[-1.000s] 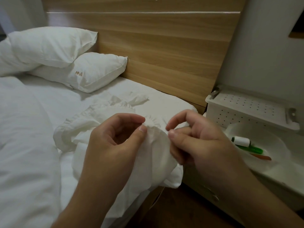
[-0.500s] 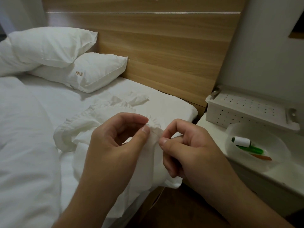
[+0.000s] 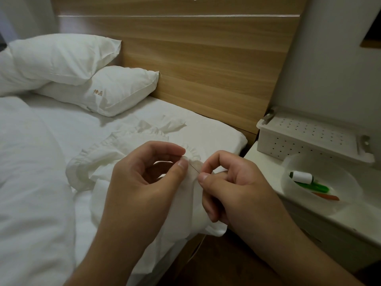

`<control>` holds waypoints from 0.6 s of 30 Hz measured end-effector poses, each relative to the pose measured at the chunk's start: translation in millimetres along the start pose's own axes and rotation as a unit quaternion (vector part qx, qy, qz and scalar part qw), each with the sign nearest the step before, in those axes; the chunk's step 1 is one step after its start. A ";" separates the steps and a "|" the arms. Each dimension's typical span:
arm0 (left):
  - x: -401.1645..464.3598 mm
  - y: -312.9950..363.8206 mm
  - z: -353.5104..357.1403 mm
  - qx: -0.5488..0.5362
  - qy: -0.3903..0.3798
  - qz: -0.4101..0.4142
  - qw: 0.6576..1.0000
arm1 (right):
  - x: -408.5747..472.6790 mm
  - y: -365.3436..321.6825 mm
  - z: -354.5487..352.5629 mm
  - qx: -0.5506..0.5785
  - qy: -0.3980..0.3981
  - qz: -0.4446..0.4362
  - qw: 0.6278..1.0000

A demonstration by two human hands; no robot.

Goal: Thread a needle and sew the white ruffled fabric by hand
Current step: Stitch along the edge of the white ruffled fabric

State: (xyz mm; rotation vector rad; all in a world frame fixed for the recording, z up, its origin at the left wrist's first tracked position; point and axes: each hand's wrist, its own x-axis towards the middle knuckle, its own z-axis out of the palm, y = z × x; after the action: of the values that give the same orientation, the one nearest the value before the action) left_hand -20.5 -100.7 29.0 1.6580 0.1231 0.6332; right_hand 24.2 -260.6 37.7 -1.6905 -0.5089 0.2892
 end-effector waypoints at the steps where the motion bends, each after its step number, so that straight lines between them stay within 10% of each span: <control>1: -0.1 -0.2 0.2 0.000 0.001 0.000 1.000 | -0.2 -0.7 0.7 0.000 0.001 0.001 1.000; 18: -3.0 -1.4 1.6 0.023 -0.009 0.058 0.998 | -2.3 -0.6 5.3 0.010 0.014 0.010 1.000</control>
State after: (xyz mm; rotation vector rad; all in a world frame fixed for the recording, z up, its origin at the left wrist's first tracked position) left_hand -21.9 -103.2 26.6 1.7236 0.0283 0.7074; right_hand 19.6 -257.1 37.1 -1.6796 -0.4679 0.2844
